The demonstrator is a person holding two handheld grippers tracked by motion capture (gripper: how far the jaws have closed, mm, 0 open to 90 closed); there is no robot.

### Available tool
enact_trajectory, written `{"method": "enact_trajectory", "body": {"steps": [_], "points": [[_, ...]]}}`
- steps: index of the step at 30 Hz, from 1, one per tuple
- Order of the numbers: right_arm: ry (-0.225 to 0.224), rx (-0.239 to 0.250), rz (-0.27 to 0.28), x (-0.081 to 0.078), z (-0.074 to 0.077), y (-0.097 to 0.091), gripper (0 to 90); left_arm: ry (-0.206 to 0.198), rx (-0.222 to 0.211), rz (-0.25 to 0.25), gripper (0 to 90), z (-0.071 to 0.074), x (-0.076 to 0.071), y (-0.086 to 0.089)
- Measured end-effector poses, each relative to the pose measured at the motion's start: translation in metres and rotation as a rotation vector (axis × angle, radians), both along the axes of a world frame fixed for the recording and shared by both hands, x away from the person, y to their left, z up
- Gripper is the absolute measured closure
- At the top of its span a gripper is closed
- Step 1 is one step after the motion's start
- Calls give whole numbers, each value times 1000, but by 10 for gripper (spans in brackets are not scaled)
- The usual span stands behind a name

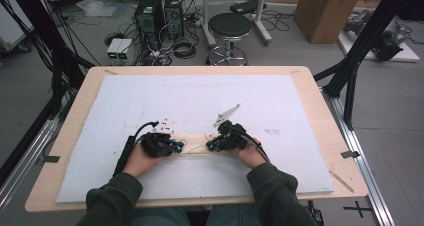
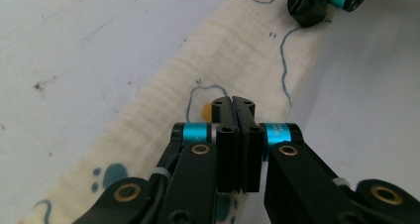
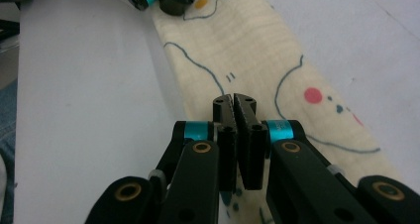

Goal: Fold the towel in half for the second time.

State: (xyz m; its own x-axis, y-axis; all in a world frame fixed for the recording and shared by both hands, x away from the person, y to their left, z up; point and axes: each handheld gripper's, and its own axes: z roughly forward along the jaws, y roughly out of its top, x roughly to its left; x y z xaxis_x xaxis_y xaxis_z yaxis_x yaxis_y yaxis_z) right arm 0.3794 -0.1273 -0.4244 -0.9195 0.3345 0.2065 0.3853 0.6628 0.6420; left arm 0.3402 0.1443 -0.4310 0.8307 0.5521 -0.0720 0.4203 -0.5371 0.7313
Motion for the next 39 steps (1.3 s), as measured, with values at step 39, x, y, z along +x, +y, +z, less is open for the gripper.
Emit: {"method": "enact_trajectory", "body": {"steps": [39], "points": [[-170, 80, -117, -5, 11, -73, 585, -55, -98, 100, 587, 2, -5, 56]]}}
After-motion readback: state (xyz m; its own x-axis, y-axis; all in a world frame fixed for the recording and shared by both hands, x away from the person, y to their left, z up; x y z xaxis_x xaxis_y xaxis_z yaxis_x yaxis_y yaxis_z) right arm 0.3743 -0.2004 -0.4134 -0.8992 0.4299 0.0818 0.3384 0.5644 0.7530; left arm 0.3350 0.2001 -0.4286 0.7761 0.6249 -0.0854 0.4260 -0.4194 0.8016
